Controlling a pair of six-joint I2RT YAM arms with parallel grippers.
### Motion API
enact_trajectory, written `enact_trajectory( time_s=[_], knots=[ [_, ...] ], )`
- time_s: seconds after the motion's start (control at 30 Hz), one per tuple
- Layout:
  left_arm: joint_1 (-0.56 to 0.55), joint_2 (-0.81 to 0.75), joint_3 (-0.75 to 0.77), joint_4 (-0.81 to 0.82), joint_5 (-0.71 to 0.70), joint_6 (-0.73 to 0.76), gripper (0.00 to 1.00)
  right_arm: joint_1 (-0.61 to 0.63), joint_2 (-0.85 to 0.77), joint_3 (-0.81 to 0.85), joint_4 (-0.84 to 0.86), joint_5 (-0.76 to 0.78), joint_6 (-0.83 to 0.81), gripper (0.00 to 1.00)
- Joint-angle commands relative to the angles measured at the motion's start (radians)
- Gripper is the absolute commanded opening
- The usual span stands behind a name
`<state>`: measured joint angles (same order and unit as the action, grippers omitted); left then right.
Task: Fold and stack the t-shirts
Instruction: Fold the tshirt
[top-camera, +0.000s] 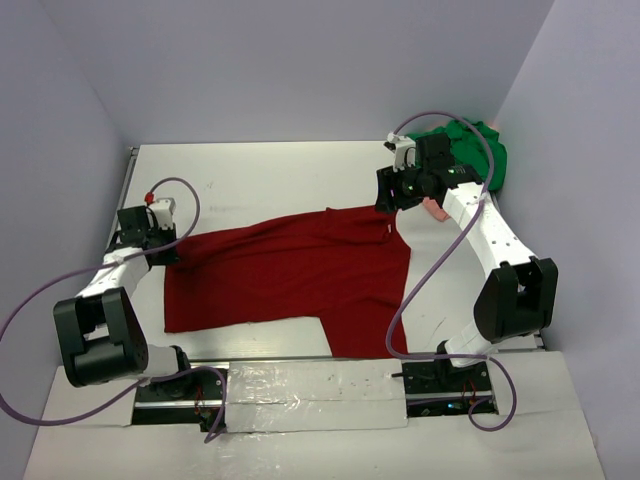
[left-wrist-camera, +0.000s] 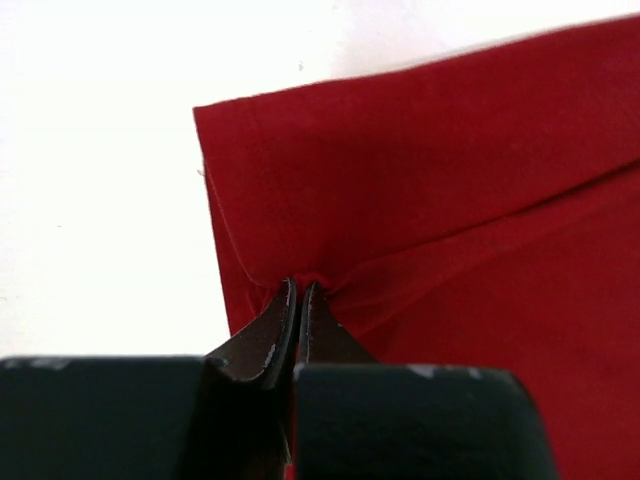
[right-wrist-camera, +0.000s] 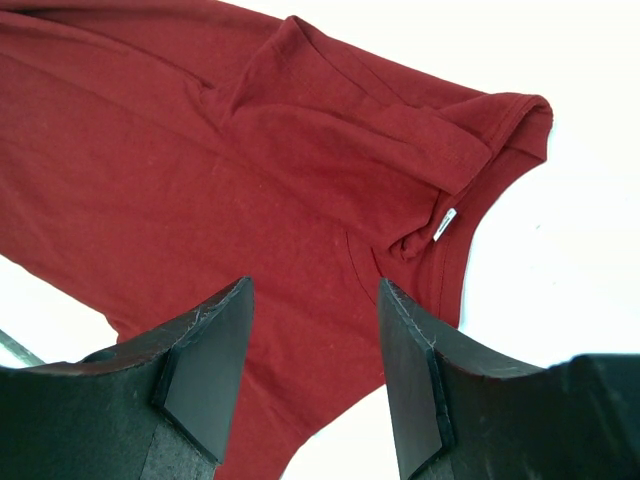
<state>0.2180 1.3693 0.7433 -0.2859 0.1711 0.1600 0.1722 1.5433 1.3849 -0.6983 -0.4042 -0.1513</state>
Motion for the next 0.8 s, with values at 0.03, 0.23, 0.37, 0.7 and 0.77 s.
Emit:
enact_trajectory(
  time_s=[0.03,0.23,0.37,0.7,0.77],
  knots=[
    [0.009,0.028,-0.002,0.174,-0.079,-0.043,0.00,-0.005,-0.038,0.011,0.002,-0.004,-0.008,0.59],
    [0.009,0.166,0.102,0.257,-0.120,-0.099,0.00,-0.007,-0.031,0.013,0.002,0.002,-0.007,0.59],
    [0.006,0.246,0.172,0.277,-0.113,-0.145,0.00,-0.007,-0.031,0.005,0.005,0.013,-0.011,0.59],
    [-0.028,0.367,0.272,0.298,-0.128,-0.192,0.00,-0.008,-0.037,-0.004,0.008,0.016,-0.014,0.59],
    [-0.028,0.363,0.260,0.297,-0.119,-0.182,0.01,-0.008,-0.040,-0.004,0.006,0.016,-0.016,0.59]
  ],
)
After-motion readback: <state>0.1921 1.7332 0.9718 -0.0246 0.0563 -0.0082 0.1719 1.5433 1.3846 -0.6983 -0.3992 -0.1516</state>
